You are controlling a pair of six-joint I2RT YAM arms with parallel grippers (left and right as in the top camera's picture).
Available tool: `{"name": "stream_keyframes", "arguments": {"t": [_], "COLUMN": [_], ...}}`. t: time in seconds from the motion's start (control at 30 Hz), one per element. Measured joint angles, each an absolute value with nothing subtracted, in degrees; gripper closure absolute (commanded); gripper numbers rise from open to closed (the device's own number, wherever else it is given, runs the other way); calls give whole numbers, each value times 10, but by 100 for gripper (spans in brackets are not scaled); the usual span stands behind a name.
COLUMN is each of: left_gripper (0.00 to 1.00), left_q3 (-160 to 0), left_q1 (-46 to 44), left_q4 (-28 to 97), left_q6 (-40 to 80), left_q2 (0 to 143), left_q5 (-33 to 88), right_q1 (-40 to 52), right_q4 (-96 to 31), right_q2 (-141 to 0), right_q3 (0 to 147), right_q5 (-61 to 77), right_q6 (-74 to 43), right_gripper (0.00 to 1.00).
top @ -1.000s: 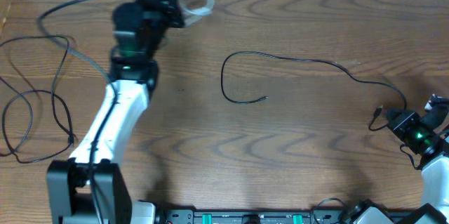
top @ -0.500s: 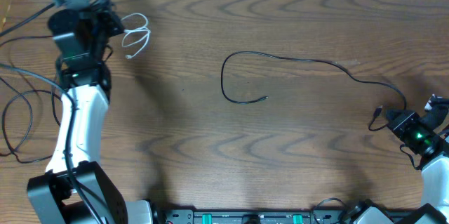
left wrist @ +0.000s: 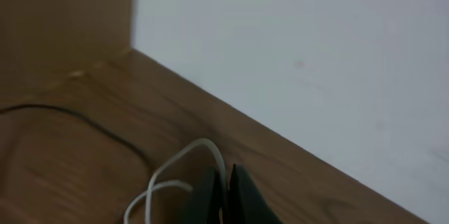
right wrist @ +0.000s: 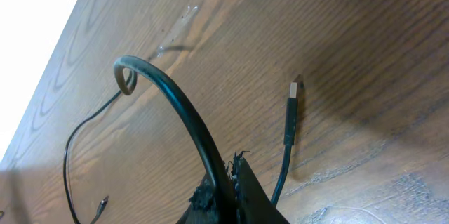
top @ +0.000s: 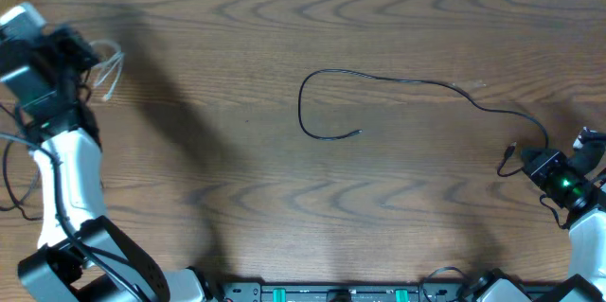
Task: Untangle cables
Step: 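Carry the white cable up-left to the left table edge with the left gripper, then lower the white cable at the left edge and open the left gripper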
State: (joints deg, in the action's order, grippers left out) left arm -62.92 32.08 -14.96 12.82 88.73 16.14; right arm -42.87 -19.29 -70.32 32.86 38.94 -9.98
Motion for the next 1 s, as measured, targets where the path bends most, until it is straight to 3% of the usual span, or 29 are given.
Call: {"name": "stream_keyframes", "arguments": {"t": [0.67,0.73,0.77,0.83,0.9,0.93,1.0], "left_gripper": [92,76,59,42,13,5,4], "left_q3": [-629,-629,-629,-629,-629,-629,-629], "left_q1": [481,484,484,484,483,483,483], "left_q4": [-169,-168,-165,-161,-153,-150,-146], "left_q6": [227,227,224,228,229,230,231], "left_q2": [887,887,887,887,887,887,887], "left_q5": [145,141,139,136,135,134,133], "right_q1": [-429,-429,-429,-429,-429,-429,-429], "right_q4": [-199,-199,-199,-199,-199,-199,-199], "right_q2": [-703,-703,-703,-703,-703,-703,-703], "right_q3": [329,329,329,329,329,329,329], "right_q5": [390,389,389,390,390,390,389], "right_q6": [-100,-100,-100,-100,-100,-100,-100], "right_gripper": [99,99,99,99,99,99,99]}}
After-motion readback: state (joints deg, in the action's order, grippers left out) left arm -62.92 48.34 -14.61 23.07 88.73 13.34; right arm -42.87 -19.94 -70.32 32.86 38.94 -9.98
